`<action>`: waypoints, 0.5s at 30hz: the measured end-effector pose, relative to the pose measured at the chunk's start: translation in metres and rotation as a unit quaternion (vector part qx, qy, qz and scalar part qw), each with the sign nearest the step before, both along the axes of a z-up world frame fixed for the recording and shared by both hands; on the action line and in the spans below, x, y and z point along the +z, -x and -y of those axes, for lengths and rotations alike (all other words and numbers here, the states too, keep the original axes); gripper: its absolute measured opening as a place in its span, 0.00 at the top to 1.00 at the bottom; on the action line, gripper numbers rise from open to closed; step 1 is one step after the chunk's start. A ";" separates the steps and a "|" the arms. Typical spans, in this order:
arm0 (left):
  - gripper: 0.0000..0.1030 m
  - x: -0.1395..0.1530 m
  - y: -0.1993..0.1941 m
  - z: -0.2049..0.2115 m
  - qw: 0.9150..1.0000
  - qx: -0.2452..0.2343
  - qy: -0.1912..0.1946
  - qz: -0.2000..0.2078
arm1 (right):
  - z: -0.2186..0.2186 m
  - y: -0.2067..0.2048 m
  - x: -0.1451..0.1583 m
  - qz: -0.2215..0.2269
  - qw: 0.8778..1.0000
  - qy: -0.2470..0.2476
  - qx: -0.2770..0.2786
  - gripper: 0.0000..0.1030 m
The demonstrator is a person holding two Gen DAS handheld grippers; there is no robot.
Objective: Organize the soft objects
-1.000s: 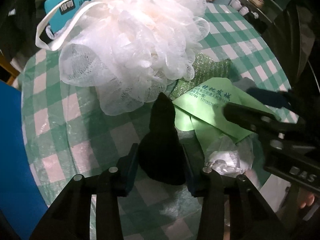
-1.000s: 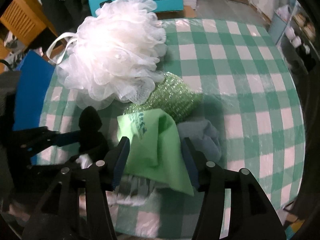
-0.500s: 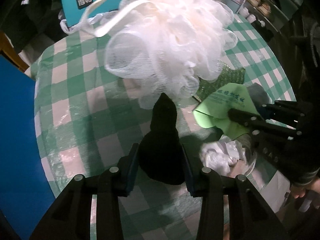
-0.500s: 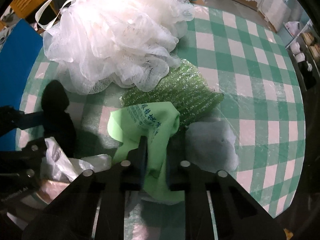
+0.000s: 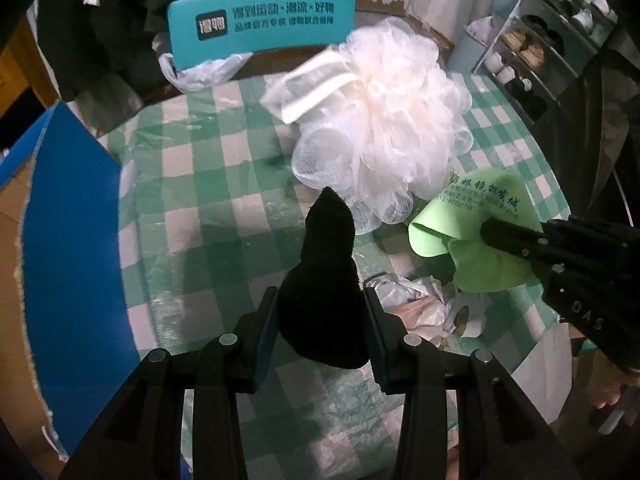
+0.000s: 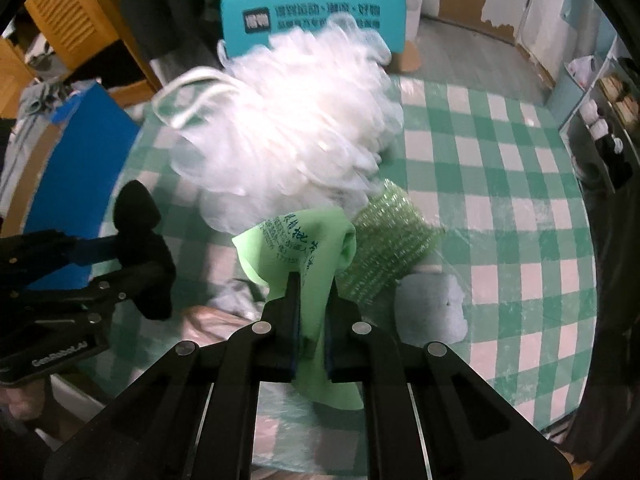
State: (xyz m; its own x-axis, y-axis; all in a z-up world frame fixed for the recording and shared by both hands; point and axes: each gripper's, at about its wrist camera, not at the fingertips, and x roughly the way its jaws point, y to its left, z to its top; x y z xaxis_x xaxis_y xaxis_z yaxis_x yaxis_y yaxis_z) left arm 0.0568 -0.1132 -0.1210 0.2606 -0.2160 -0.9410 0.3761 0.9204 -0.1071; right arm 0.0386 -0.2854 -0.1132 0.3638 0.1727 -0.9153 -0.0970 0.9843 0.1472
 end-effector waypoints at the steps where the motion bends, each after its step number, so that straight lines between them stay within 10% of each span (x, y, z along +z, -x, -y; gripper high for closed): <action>1: 0.61 0.003 0.002 -0.003 1.000 0.001 0.000 0.003 | -0.002 0.001 0.006 0.006 1.000 -0.001 0.001 0.92; 15: 0.61 0.044 0.014 -0.019 0.999 0.007 0.000 0.053 | -0.005 0.013 0.045 0.041 0.999 -0.011 0.005 0.92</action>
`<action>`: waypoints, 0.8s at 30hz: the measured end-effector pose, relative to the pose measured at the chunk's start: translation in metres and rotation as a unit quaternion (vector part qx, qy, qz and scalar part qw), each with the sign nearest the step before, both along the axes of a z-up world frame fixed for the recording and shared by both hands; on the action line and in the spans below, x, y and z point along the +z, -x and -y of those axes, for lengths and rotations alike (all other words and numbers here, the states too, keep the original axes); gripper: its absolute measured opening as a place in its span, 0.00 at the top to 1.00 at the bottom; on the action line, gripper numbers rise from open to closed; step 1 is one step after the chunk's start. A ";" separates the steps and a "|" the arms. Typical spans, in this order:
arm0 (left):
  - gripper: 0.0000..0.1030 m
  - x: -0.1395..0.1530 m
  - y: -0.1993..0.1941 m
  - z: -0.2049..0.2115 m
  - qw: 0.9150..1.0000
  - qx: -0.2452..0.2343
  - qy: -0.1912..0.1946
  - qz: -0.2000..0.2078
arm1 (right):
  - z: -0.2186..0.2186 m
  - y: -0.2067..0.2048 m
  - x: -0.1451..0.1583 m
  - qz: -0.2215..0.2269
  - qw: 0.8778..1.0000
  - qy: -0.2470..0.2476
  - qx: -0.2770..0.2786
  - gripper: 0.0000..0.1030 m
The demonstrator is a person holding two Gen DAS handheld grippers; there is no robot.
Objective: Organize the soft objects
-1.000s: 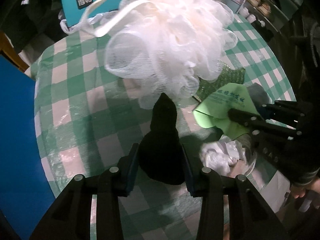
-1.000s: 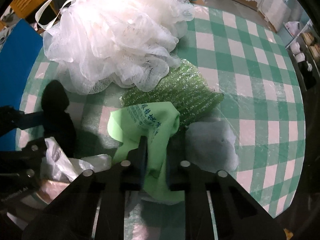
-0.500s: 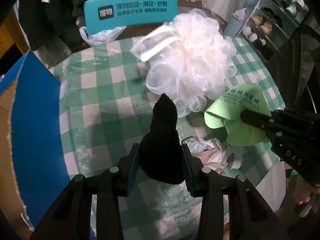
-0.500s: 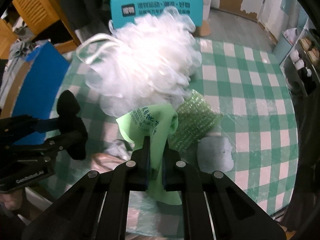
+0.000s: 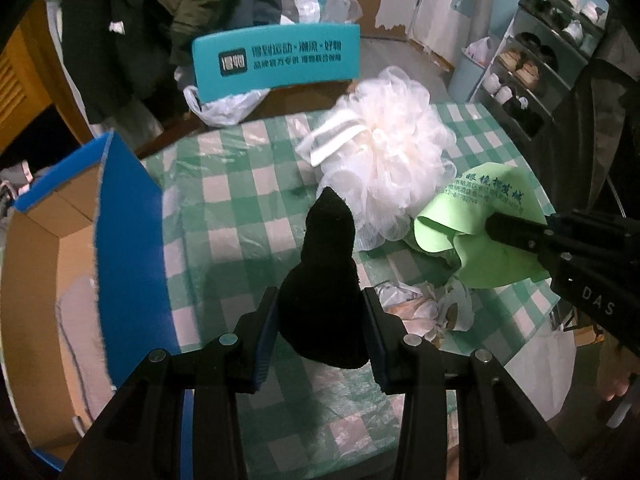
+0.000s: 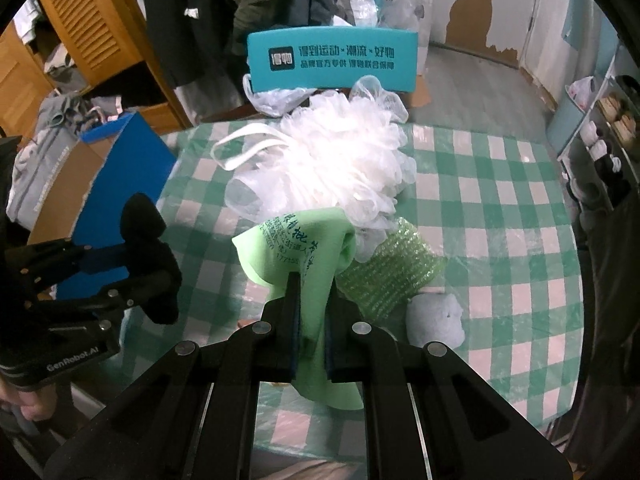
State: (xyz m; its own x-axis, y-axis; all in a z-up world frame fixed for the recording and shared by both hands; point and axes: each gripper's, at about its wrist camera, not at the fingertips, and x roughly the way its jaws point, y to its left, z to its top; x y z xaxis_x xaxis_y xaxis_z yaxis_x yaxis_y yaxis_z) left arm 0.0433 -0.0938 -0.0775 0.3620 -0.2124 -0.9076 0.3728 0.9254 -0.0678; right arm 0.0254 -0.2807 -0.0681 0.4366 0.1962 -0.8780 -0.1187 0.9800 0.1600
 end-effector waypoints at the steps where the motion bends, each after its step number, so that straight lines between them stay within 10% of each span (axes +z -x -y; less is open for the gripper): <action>1: 0.61 0.003 0.000 -0.001 1.000 0.001 -0.001 0.004 | 0.000 0.001 0.003 0.002 1.000 -0.001 0.000 0.92; 24: 0.61 0.048 0.013 -0.041 0.998 0.039 -0.014 0.056 | -0.038 0.007 0.052 0.048 0.998 -0.023 0.036 0.92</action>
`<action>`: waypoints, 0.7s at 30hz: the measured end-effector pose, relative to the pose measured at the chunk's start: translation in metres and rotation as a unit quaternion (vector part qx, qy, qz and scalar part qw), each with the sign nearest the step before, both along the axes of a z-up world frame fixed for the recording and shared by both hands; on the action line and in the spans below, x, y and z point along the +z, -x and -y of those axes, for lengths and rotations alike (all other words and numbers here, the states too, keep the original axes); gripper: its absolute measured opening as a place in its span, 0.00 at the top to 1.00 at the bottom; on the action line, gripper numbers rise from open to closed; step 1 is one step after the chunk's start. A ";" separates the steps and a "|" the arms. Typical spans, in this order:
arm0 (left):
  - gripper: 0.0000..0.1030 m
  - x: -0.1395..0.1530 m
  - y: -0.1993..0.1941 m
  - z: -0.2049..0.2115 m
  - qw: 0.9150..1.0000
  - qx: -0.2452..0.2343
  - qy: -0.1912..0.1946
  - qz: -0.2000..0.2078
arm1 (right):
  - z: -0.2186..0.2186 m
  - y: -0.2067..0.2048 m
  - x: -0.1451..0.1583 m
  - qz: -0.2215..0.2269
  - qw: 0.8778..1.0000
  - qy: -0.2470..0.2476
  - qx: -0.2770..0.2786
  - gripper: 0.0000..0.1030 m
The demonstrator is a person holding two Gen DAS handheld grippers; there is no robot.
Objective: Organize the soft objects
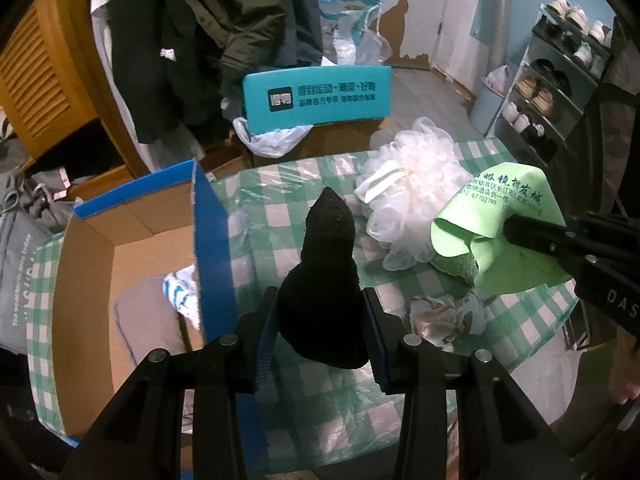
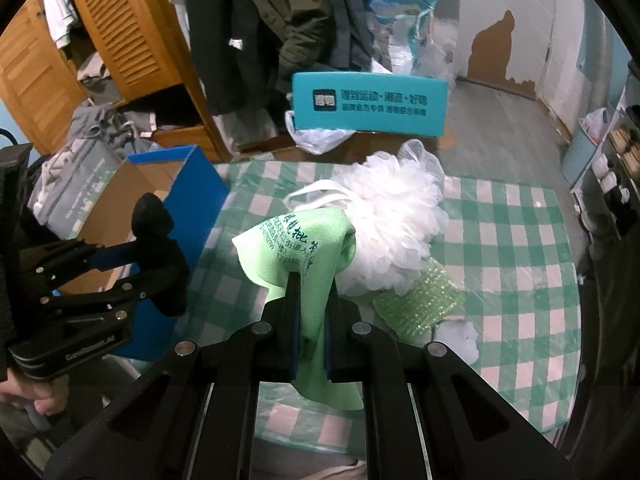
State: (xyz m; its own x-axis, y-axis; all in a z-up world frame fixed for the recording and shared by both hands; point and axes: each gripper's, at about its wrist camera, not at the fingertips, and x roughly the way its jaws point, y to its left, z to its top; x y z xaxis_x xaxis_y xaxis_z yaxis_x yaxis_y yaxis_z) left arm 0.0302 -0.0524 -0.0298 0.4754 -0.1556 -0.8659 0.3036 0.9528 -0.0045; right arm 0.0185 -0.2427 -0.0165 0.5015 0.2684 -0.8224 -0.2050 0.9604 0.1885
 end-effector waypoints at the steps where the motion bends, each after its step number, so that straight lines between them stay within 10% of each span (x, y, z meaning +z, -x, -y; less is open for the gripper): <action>1: 0.61 0.002 0.000 -0.002 1.000 0.001 0.000 0.001 | -0.002 0.000 0.001 0.001 1.000 0.000 0.002 0.92; 21: 0.61 0.015 0.008 -0.042 0.999 0.030 0.000 0.023 | -0.059 -0.011 0.019 0.014 0.999 -0.006 0.043 0.92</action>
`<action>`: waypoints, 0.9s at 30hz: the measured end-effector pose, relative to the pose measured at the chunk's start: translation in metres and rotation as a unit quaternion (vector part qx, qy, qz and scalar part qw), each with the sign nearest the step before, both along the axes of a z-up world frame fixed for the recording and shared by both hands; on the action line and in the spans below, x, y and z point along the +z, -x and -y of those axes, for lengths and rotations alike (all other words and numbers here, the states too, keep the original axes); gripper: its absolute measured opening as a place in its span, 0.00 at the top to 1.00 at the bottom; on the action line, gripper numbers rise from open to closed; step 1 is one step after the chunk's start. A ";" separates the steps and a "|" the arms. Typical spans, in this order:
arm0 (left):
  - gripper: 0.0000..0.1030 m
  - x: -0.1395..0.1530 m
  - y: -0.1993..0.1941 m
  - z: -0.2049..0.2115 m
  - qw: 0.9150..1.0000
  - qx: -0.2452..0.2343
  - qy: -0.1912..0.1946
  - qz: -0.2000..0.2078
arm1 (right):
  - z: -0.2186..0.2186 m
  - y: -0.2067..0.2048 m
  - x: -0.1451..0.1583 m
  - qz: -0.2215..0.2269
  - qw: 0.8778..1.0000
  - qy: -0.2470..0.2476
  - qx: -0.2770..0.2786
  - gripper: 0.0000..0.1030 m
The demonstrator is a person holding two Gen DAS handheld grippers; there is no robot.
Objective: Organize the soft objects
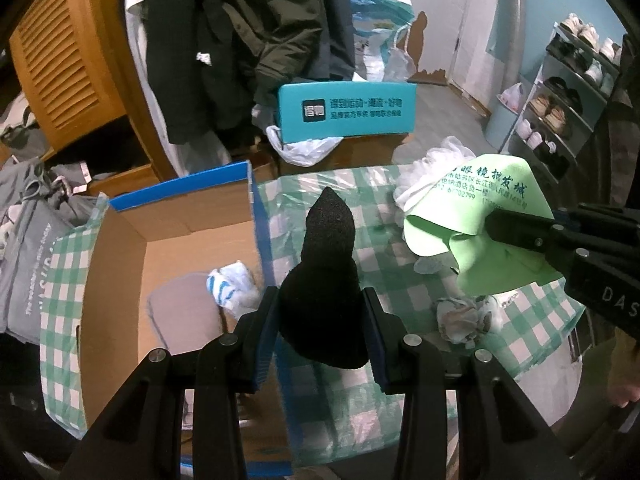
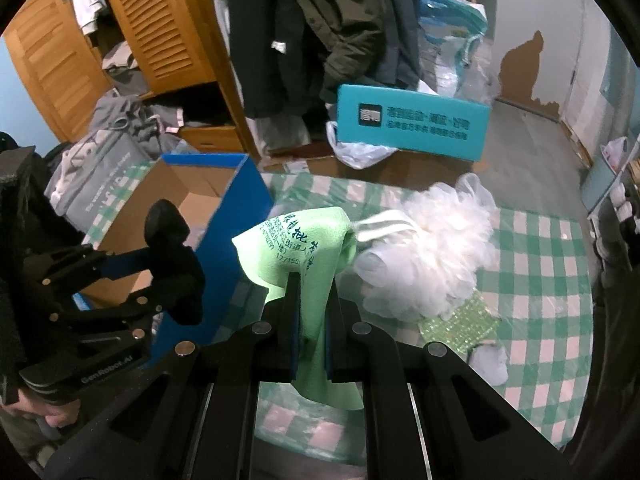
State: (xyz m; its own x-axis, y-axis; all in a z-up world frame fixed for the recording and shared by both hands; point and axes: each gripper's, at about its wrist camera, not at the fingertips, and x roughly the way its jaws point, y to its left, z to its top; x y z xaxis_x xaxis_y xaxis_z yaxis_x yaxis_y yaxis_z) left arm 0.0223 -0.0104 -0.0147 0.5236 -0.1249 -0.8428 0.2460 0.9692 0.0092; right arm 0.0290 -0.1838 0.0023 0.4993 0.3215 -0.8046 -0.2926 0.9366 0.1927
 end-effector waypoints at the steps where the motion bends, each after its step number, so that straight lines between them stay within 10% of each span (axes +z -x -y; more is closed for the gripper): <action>1: 0.61 0.000 0.000 -0.003 1.000 0.003 0.001 0.001 | -0.005 -0.001 0.002 0.002 1.000 -0.001 0.004 0.92; 27: 0.61 -0.003 0.004 -0.089 0.997 0.082 0.003 0.005 | -0.100 -0.012 0.005 -0.002 0.997 0.001 0.080 0.92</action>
State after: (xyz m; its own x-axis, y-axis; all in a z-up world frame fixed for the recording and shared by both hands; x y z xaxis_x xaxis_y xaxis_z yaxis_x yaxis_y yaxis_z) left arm 0.0184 0.0781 -0.0173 0.5457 -0.0418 -0.8369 0.0835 0.9965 0.0047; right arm 0.0414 -0.0839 0.0076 0.4391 0.3950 -0.8069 -0.4379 0.8783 0.1917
